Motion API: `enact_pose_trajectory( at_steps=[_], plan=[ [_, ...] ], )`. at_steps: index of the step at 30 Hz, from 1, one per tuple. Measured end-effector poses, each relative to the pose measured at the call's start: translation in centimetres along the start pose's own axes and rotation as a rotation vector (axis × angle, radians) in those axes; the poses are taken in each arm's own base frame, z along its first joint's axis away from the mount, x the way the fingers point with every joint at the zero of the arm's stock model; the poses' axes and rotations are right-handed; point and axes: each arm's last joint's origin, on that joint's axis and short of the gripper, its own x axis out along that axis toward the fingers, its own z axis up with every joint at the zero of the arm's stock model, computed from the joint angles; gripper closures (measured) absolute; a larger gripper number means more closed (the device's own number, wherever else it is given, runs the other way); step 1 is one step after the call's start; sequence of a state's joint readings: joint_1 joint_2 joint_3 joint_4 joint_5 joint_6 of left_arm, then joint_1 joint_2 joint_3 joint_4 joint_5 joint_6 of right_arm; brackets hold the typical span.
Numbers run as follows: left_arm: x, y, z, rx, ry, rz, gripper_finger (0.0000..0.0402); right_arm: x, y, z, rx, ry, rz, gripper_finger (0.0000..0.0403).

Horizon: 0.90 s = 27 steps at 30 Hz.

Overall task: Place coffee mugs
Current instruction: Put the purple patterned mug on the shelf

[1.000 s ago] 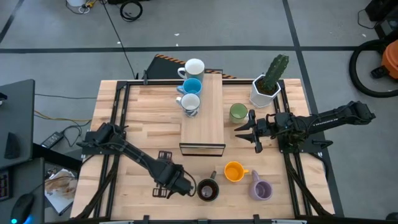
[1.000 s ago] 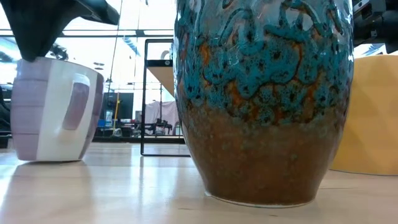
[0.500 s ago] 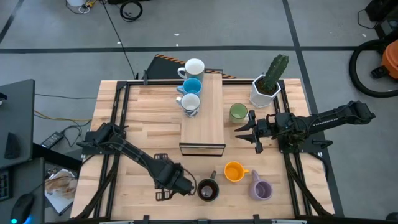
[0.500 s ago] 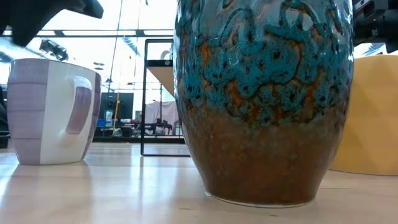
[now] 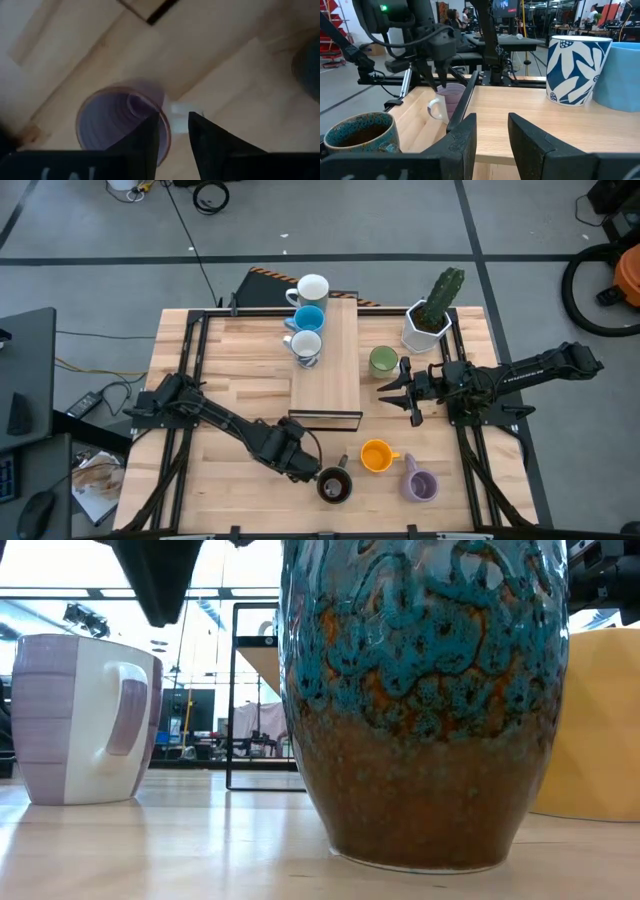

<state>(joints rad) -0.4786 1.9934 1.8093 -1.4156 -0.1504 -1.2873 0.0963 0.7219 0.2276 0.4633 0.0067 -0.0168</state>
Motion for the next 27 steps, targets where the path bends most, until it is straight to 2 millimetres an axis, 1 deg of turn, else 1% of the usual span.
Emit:
enact_pose_trajectory(
  at_steps=[3,6,9,12,16,21,24,27],
  plan=[
    [0.7,0.2,-0.4,-0.012,0.034,0.033,0.0271,0.0,0.0,0.0,-0.001,0.0,0.0,0.0286],
    [0.9,0.5,-0.5,-0.051,0.042,0.064,0.0244,0.0,0.0,0.0,-0.001,0.0,0.0,0.0286],
    [0.9,0.4,-0.4,-0.081,0.025,0.05,0.0221,0.0,0.0,0.0,-0.001,0.0,0.0,0.0286],
    [0.9,0.1,-0.3,-0.096,0.008,0.02,0.0206,0.0,0.0,0.0,-0.001,-0.005,0.0,0.0286],
    [1.1,0.2,-0.2,-0.139,0.006,0.034,0.0204,0.0,0.0,0.1,0.002,-0.005,0.003,0.0286],
    [3.2,0.6,-0.6,-0.155,0.062,0.089,0.0212,0.0,0.1,0.1,0.006,-0.005,0.009,0.0286],
    [4.6,0.7,-0.8,-0.144,0.091,0.086,0.0213,0.0,0.0,0.1,0.002,-0.006,0.009,0.0286],
    [4.9,0.3,-0.7,-0.077,0.101,0.035,0.0214,0.0,0.0,0.1,-0.001,-0.007,0.007,0.0286]
  ],
)
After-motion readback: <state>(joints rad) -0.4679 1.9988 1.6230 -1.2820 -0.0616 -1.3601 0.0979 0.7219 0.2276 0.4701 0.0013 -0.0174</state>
